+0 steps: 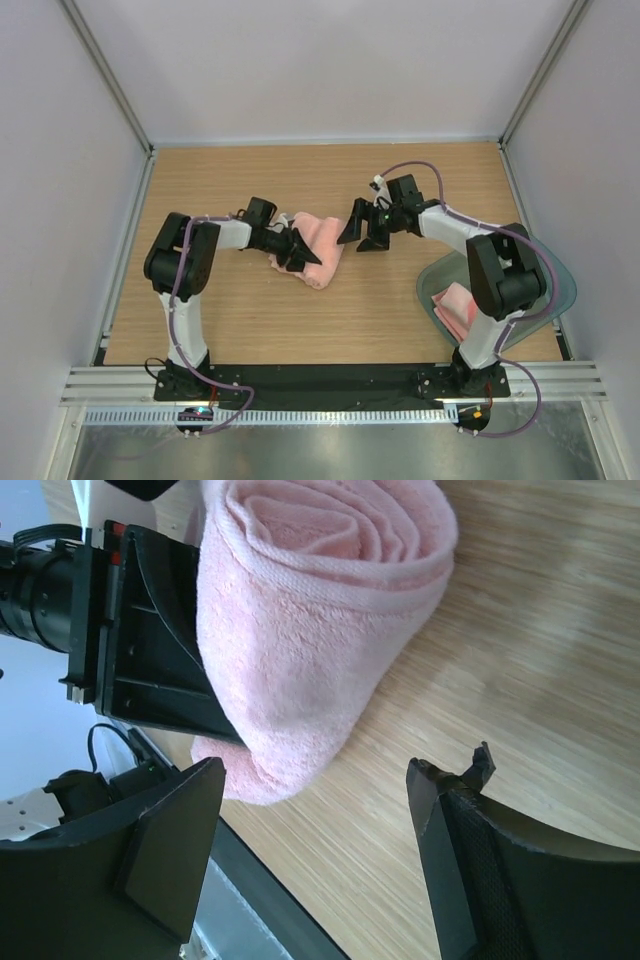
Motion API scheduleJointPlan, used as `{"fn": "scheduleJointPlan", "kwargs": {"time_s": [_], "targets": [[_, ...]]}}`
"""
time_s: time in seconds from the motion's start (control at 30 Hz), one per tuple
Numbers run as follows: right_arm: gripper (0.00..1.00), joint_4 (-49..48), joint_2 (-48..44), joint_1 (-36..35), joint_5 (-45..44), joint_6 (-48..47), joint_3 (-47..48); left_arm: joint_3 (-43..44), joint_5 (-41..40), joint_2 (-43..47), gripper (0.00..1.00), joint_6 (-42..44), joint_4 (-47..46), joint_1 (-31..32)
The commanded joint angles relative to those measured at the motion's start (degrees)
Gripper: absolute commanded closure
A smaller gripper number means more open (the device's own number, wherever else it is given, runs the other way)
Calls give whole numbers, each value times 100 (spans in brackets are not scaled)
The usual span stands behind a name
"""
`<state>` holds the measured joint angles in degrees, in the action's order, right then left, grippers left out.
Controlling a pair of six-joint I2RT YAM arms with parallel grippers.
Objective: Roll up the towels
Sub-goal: Roll the towel
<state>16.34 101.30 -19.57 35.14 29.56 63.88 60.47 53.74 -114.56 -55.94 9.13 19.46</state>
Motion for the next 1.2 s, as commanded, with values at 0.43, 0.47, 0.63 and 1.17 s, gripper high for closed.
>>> {"fn": "scheduleJointPlan", "kwargs": {"time_s": [0.43, 0.47, 0.63, 1.17], "targets": [[18, -1555, 1032, -240, 310, 489, 327, 114, -180, -769, 88, -66, -192, -83], [18, -1572, 1067, -249, 292, 489, 353, 149, -162, -804, 87, -66, -183, -83], [28, -1599, 1349, -328, 231, 498, 380, 211, -83, -813, 84, -66, -157, -101], [78, 105, 1507, -504, -525, -37, 1258, 825, -1874, 521, 51, 1401, 2118, -101]]}}
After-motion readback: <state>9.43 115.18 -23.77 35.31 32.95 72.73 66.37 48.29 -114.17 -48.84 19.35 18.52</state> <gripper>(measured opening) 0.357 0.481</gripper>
